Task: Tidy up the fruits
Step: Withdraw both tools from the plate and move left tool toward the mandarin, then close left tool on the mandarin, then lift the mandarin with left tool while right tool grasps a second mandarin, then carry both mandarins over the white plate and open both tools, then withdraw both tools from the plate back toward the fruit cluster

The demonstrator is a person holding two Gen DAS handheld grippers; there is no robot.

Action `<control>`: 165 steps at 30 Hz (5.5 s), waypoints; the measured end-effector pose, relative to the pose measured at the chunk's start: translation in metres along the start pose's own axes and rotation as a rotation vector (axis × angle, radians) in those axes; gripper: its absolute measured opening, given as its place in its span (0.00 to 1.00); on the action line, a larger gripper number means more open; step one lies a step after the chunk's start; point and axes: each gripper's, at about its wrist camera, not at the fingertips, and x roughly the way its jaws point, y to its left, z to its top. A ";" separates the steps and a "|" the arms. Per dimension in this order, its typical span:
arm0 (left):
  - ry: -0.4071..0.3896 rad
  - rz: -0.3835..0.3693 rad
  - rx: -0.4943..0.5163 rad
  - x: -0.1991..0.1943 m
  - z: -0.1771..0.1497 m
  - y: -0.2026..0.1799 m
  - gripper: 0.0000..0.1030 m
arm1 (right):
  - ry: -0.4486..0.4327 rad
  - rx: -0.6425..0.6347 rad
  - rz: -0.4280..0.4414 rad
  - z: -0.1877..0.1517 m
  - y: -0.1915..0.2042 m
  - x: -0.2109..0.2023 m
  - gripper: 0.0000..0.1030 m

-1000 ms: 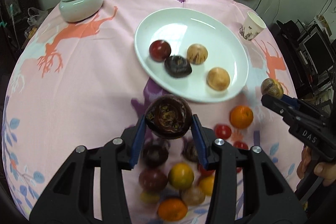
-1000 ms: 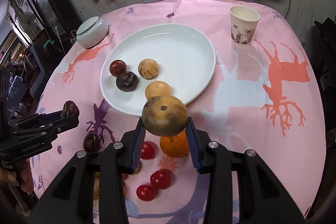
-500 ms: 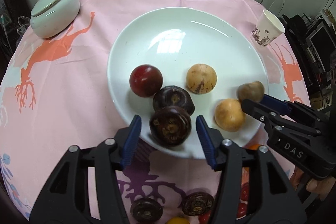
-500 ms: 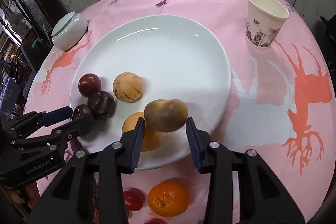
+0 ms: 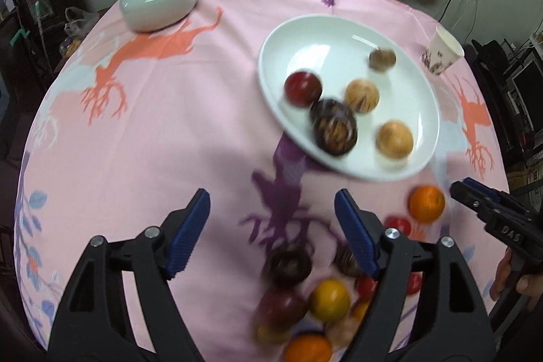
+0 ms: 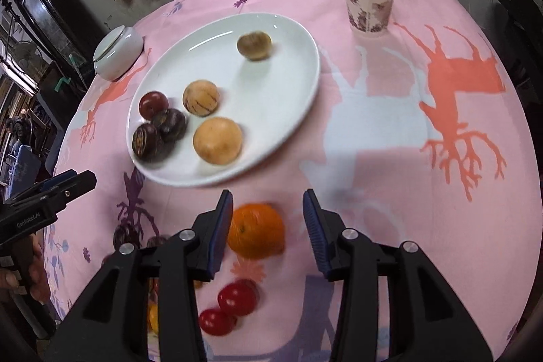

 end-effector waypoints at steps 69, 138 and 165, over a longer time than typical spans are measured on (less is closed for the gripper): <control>0.131 -0.127 0.083 -0.019 -0.126 0.012 0.43 | 0.050 -0.096 -0.112 -0.040 0.026 0.017 0.66; 0.003 -0.224 0.209 0.051 0.064 -0.090 0.55 | -0.086 0.032 0.068 0.096 0.017 0.046 0.50; 0.036 -0.080 0.024 -0.021 -0.055 0.016 0.80 | 0.009 0.088 0.003 -0.064 -0.006 -0.022 0.67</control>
